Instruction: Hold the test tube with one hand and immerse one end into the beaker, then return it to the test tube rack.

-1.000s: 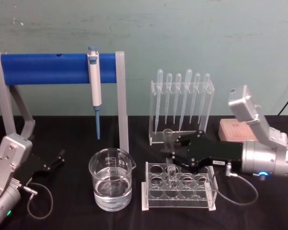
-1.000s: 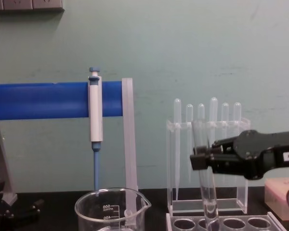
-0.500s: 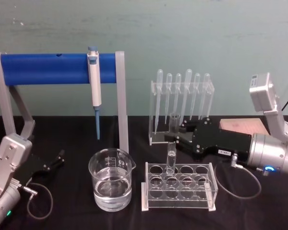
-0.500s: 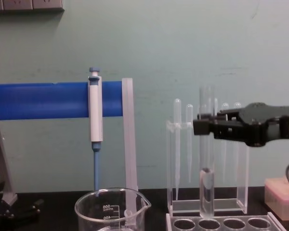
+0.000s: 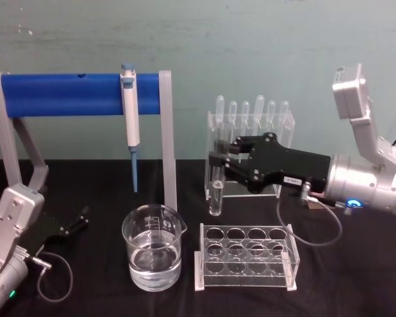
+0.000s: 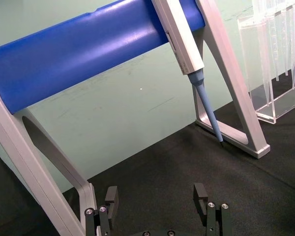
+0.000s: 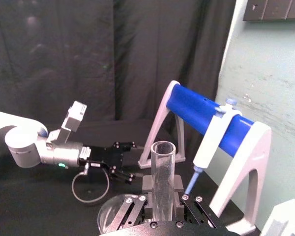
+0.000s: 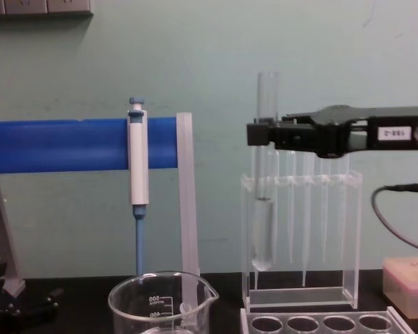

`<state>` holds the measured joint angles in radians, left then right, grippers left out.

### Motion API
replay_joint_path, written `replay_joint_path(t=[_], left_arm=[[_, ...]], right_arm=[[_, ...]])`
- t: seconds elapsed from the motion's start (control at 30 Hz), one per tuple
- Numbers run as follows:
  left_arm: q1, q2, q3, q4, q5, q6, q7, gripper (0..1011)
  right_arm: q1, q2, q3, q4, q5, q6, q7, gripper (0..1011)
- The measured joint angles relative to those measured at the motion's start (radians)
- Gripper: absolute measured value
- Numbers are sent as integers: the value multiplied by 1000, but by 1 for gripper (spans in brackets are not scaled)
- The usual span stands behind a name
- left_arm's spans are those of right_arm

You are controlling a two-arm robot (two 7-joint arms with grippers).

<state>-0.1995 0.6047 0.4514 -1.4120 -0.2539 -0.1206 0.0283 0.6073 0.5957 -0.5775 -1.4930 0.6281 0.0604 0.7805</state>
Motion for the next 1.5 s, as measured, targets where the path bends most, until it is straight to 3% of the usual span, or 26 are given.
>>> replay_joint_path(t=[0.4, 0.67, 1.17, 1.5], left_arm=[[0, 0, 0, 0, 0, 0, 0, 1000], [0, 0, 0, 0, 0, 0, 0, 1000], [0, 0, 0, 0, 0, 0, 0, 1000], [0, 0, 0, 0, 0, 0, 0, 1000]], right_arm=[[88, -77, -48, 54, 21, 7, 31, 226], [117, -120, -82, 76, 27, -4, 40, 226], [124, -178, -141, 162, -4, -58, 54, 226], [104, -192, -147, 215, -33, -100, 62, 226]])
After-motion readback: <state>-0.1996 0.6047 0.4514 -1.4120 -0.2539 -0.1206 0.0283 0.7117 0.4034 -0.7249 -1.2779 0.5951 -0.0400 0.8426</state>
